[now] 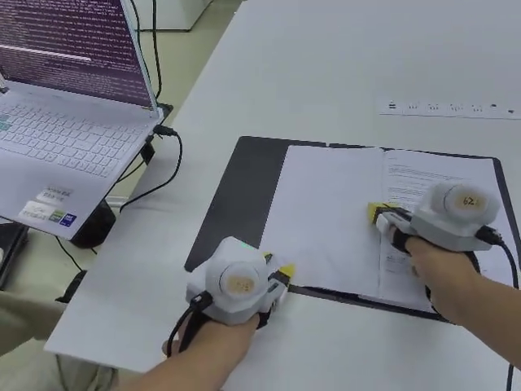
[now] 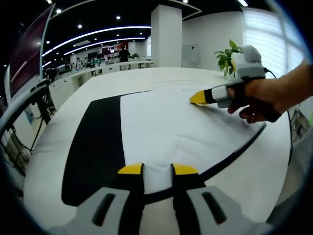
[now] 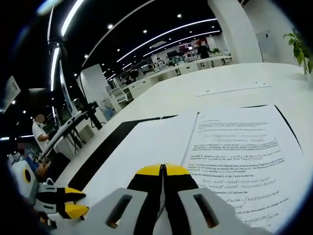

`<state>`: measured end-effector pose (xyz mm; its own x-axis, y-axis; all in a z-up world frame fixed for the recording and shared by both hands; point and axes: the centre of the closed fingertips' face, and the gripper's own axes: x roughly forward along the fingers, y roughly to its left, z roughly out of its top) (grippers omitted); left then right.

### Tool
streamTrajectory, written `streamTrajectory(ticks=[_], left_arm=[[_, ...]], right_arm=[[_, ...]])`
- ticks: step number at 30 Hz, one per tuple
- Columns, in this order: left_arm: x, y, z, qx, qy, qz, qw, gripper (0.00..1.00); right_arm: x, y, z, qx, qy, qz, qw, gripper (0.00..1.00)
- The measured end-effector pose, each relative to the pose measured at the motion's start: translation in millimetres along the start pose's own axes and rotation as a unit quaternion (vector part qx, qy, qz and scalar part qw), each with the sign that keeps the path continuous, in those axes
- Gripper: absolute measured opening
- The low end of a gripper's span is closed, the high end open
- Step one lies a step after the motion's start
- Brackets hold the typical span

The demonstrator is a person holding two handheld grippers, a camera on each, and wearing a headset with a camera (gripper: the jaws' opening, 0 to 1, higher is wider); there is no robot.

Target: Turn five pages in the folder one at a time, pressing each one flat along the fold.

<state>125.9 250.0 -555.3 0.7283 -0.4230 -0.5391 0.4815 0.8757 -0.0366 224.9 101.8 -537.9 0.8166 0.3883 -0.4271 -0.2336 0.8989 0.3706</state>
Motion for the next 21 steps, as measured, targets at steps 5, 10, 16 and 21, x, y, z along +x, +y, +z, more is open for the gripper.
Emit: streamTrajectory(ticks=[5,10,16,21], left_arm=[[0.4,0.2,0.1,-0.002,-0.003,0.0,1.0,0.2],[0.7,0.7,-0.2,-0.003,-0.006,0.0,1.0,0.2],[0.7,0.6,-0.5,-0.006,-0.01,0.001,0.9999,0.2],[0.8,0.6,-0.6,-0.008,-0.014,0.001,0.9999,0.2]], right_arm=[[10.3,-7.5,10.2,0.018,-0.006,-0.011,0.9998,0.0],[20.6,-13.9,20.7,0.029,-0.013,-0.015,0.9994,0.0],[36.3,-26.9,32.2,0.036,-0.015,-0.025,0.9989,0.0],[47.5,-30.4,43.5,0.037,-0.019,-0.029,0.9987,0.0]])
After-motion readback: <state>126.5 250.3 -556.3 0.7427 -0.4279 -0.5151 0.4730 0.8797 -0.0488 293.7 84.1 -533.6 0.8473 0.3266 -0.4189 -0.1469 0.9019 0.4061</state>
